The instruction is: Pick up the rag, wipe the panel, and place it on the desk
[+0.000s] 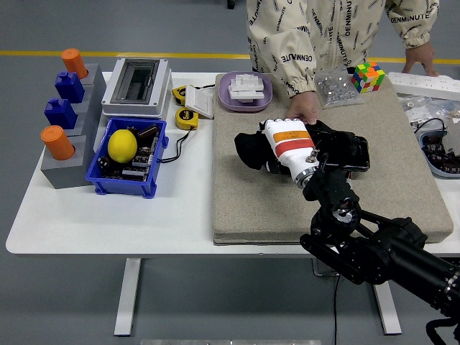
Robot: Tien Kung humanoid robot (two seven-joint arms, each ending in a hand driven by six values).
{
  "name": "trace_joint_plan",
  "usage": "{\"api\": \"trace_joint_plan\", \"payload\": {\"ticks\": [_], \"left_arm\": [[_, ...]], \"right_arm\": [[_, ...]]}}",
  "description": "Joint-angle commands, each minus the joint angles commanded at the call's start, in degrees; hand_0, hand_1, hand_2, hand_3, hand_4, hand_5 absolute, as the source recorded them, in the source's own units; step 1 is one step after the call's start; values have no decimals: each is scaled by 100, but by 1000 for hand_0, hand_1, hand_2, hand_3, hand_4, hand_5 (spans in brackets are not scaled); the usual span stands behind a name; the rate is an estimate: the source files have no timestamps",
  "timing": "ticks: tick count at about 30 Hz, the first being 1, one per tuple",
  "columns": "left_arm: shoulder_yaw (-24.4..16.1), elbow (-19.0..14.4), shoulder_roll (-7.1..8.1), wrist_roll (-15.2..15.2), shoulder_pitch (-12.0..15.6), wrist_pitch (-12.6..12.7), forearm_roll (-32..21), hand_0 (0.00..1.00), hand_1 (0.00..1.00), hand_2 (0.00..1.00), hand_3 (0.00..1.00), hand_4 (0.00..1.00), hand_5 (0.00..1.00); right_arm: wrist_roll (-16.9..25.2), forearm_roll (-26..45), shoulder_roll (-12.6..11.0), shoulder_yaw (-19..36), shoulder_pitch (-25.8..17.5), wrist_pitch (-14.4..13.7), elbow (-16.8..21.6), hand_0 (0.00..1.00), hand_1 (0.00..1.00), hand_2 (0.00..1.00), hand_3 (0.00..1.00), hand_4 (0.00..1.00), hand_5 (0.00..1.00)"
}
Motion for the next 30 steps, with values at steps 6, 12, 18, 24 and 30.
{"api": "trace_joint_plan", "payload": {"ticks": [6,12,18,24,30], "left_arm": [[-9,5,2,1,1,2,6,604,636,637,562,631,448],[-13,6,-5,1,5,2,6,604,636,637,562,630,448],[-25,-3,-6,-1,1,2,16,603,636,636,562,631,449],[-45,2,-8,0,15,4,23,604,636,637,562,631,448],[-60,-3,-14,-2,17,4,30,605,636,637,562,631,448]], "right_arm": [[-8,-16,0,49,18,5,-30,311,415,449,470,932,45],[-8,-46,-14,201,-13,12,-111,312,415,449,470,932,45],[-7,-79,-239,382,-89,21,-158,311,415,449,470,932,45],[-3,-109,-532,594,-203,39,-192,310,415,449,470,932,46],[0,-147,-819,847,-336,51,-252,308,415,449,470,932,46]]}}
